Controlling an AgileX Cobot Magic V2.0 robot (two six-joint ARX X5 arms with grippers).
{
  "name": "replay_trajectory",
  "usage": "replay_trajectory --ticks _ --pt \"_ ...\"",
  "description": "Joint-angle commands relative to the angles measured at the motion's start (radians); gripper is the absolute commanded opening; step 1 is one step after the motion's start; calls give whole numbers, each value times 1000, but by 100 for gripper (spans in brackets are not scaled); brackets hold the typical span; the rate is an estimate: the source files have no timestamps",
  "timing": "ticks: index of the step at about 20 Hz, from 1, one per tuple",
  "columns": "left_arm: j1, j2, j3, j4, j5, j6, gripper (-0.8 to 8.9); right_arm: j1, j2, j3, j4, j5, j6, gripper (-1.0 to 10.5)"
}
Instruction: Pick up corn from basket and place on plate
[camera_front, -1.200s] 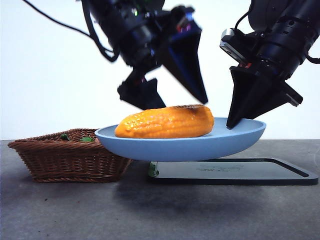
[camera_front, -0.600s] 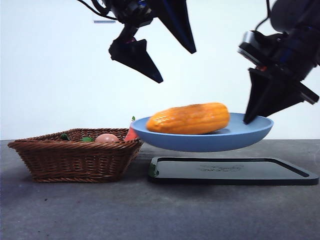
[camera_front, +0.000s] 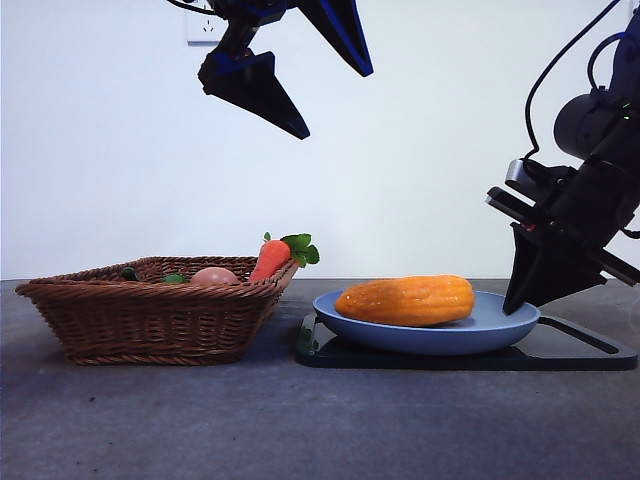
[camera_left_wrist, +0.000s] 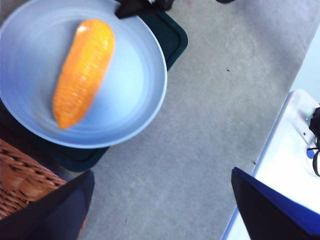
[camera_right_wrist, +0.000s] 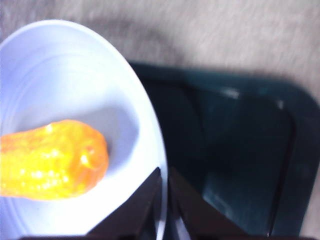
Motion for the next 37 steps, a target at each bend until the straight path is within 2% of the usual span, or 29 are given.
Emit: replay_trajectory --ticks 1,6,7,10,14,18,21,25,29,34,37 --pt "-6 -4 29 -5 2 13 444 0 27 23 -5 -6 10 1" --pt "-6 -4 29 -5 2 13 444 0 27 23 -15 -2 4 3" --pt "-6 -4 29 -5 2 13 444 1 27 23 -15 0 6 22" --pt "-6 -4 29 -6 2 13 444 1 27 23 -21 0 8 171" --pt "-6 -4 29 -7 2 13 443 -4 -11 26 -45 2 7 191" --pt "-6 -5 29 -6 2 13 443 -13 -162 26 -168 74 -34 191" --pt "-3 -5 29 -8 2 14 442 -7 -320 26 -314 70 -91 191" --pt "17 -5 29 -42 1 29 437 57 -519 26 -483 71 -155 191" --pt "43 -5 29 -86 1 33 305 121 -624 26 -575 71 -161 175" --pt "57 -5 29 -113 1 32 -2 183 -637 25 -636 71 -239 0" --pt "57 -5 29 -109 1 32 7 205 -637 25 -631 71 -256 2"
